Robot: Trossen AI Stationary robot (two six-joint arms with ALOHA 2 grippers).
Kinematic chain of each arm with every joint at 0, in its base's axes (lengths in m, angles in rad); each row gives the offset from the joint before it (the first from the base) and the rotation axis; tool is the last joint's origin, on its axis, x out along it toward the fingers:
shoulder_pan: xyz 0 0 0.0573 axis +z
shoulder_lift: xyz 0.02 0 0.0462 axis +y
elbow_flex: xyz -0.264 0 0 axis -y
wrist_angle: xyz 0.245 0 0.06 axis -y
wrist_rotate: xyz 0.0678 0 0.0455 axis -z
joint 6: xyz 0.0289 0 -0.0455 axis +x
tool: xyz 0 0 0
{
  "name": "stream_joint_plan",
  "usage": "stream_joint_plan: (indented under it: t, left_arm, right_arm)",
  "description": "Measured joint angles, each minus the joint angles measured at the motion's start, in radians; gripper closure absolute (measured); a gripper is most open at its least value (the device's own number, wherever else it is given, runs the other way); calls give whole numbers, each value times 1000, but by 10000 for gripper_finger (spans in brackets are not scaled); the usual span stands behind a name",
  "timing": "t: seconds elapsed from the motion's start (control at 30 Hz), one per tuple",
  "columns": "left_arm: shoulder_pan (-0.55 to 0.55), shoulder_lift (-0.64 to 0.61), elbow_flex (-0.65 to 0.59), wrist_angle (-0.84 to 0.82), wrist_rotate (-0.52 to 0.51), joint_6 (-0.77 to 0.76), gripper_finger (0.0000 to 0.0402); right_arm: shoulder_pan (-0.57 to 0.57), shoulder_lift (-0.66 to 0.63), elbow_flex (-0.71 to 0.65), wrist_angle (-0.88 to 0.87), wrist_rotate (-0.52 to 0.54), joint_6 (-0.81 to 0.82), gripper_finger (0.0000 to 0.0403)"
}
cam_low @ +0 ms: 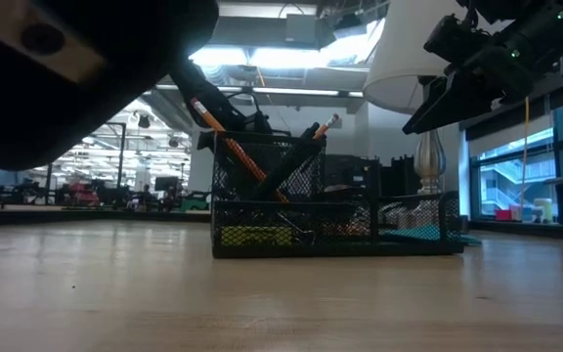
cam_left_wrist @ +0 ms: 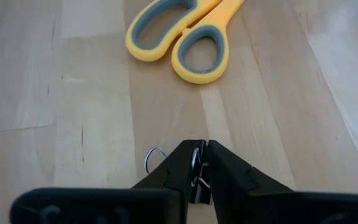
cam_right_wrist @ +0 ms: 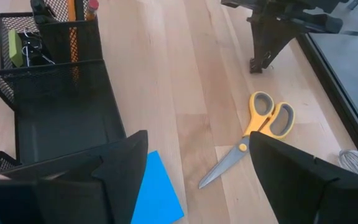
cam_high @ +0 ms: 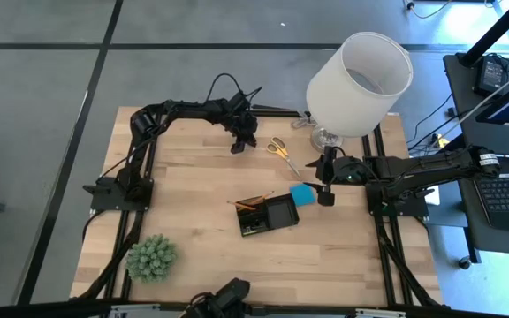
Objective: Pick and place office supplies into organizer
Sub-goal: Put the black binder clip into the desk organizer
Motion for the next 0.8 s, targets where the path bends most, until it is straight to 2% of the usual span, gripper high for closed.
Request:
stream_joint_plan:
  t: [0.23,0.5,0.7,0.8]
  left_arm:
    - [8,-3,2,0,1,-2,395]
    - [8,-27,0,-30,-29,-36,399]
    - [5,-154,-2,-102,-107,-46,400]
    - [-12,-224,-2,-145,-106,-82,400]
  right_arm:
    - [0,0,0,0,0,0,122]
    - [0,0,0,0,0,3,122]
    - [0,0,0,-7,0,3,122]
    - [0,0,0,-18,0,3,122]
